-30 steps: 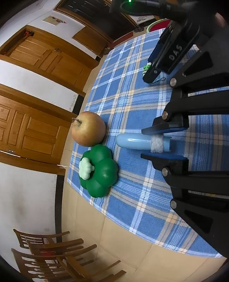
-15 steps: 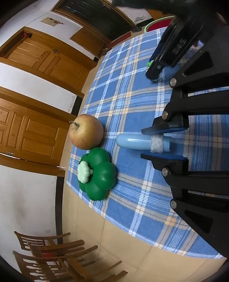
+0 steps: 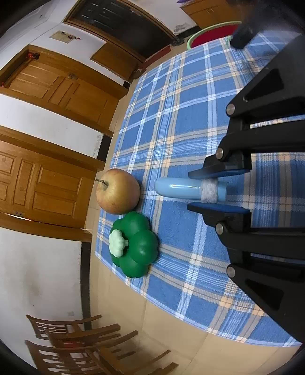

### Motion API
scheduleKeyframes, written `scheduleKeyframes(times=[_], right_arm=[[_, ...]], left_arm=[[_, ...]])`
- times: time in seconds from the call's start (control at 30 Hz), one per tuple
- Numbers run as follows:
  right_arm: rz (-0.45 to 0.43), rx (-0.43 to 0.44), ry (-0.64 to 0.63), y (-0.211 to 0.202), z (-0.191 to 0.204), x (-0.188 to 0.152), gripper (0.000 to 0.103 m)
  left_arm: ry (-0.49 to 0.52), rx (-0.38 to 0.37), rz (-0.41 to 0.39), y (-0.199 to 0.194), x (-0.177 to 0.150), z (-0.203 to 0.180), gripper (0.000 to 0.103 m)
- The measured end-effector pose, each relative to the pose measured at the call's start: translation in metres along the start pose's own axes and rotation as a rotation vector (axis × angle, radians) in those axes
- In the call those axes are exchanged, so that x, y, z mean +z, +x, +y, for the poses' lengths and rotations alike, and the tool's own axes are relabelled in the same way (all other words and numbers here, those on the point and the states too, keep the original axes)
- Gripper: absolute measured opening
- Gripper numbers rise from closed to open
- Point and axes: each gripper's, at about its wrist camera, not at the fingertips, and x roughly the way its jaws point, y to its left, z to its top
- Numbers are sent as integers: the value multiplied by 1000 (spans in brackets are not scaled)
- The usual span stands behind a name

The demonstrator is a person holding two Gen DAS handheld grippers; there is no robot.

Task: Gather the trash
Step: 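Carry the bottle and keychain over the red bucket and open both tools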

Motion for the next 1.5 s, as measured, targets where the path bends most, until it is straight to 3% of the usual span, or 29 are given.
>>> scheduleKeyframes(times=[0.4,0.97,1.5], right_arm=[[-83,-60,133,-56,-62,-16,51],[-193,-66,307,-105,-146,-19,51],[-244,-100,405,-113,-208,-7,51]], left_arm=[[69,-5,1,-9,-4,-28,19],[187,-196,83,-21,-17,-132,19],[284,-343,151,-10,-23,-217,19]])
